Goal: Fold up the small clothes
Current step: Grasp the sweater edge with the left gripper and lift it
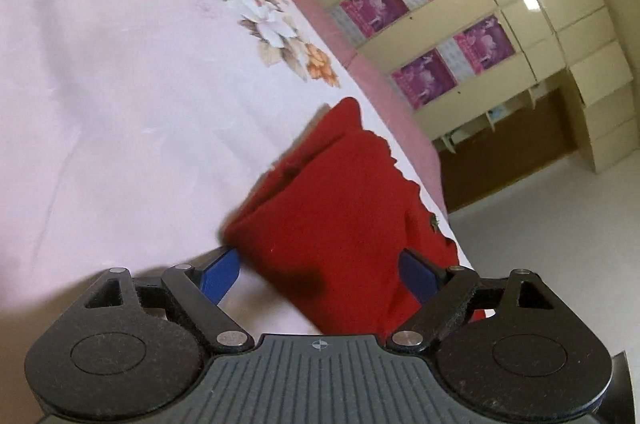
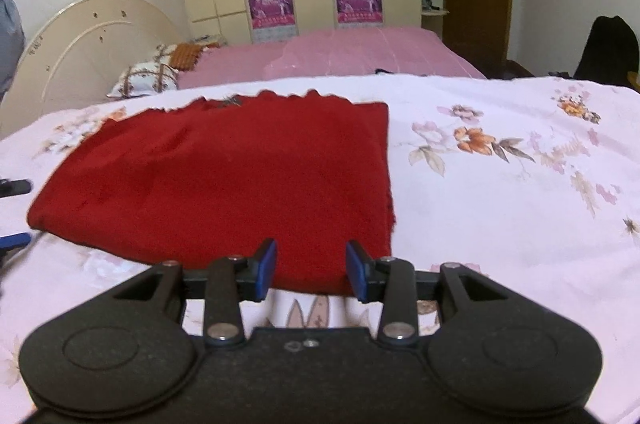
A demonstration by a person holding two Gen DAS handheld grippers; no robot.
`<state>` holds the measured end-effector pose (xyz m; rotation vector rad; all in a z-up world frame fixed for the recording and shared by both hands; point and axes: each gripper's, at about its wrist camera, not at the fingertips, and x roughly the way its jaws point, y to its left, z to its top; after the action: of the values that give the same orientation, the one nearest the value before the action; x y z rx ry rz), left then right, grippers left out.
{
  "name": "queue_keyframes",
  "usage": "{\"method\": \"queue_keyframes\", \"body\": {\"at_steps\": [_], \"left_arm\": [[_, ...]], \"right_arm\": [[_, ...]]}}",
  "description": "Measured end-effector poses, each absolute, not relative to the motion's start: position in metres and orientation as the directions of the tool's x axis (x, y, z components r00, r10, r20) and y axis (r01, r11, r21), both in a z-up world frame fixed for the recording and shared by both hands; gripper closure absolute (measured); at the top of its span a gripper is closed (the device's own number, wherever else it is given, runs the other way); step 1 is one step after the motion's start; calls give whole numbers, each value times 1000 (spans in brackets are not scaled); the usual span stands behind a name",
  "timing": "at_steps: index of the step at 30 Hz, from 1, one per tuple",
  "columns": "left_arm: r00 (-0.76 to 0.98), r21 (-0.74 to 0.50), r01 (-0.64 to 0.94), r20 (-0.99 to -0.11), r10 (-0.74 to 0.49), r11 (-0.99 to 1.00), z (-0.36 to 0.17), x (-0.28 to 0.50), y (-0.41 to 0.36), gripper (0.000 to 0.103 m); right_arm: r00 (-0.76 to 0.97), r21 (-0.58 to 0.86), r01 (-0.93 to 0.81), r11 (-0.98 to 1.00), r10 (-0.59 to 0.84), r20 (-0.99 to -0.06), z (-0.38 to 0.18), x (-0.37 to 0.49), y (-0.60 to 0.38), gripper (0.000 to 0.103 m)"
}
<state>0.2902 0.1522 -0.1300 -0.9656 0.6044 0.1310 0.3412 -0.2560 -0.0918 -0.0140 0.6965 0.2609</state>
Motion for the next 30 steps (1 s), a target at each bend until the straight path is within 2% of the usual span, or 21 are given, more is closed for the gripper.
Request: {"method": "queue_keyframes", "body": {"at_steps": [6, 8, 10, 13, 17, 21, 24, 25, 26, 27, 28, 29, 30], "left_arm": [[835, -746, -329, -516, -190, 579, -133, 322, 154, 17], [839, -754, -330, -510, -190, 567, -133, 329, 160, 21], [844, -768, -321, -498, -200, 554, -134, 339, 168, 21], [829, -768, -294, -501, -249, 569, -135, 351, 172, 21], [833, -785, -278, -484, -268, 554, -134, 328, 156, 21], [853, -740, -291, -488, -186, 607, -133, 307, 129, 21], [873, -785, -328, -464, -148, 526, -137, 329, 138, 21], [873, -787, -340, -467, -138, 515, -137, 338, 140, 25], [868, -779, -357, -481, -125, 515, -139, 346, 141, 44], [852, -766, -386, -509, -119, 515, -144, 354, 143, 54], [845, -758, -406, -524, -106, 509, -147, 357, 144, 70], [845, -763, -413, -524, -103, 497, -152, 360, 146, 77], [848, -771, -410, -519, -108, 487, -155, 363, 149, 78]], "right_arm": [[736, 86, -248, 965, 246, -631, -89, 344, -257, 65], [735, 91, -248, 965, 248, -632, -89, 349, -257, 65], [735, 95, -252, 963, 254, -629, -90, 354, -255, 65], [735, 103, -270, 957, 274, -620, -90, 363, -249, 65], [734, 132, -295, 946, 313, -603, -92, 377, -233, 65], [715, 164, -323, 932, 354, -603, -99, 387, -212, 65], [711, 152, -342, 927, 361, -604, -103, 390, -196, 65], [712, 147, -346, 927, 361, -602, -103, 393, -191, 65], [714, 151, -349, 925, 366, -597, -102, 395, -187, 66], [711, 160, -353, 922, 375, -595, -101, 399, -184, 68], [705, 170, -360, 917, 387, -594, -100, 403, -180, 73], [702, 170, -367, 914, 392, -595, -99, 407, -174, 77], [701, 167, -375, 912, 397, -593, -98, 411, -169, 79]]}}
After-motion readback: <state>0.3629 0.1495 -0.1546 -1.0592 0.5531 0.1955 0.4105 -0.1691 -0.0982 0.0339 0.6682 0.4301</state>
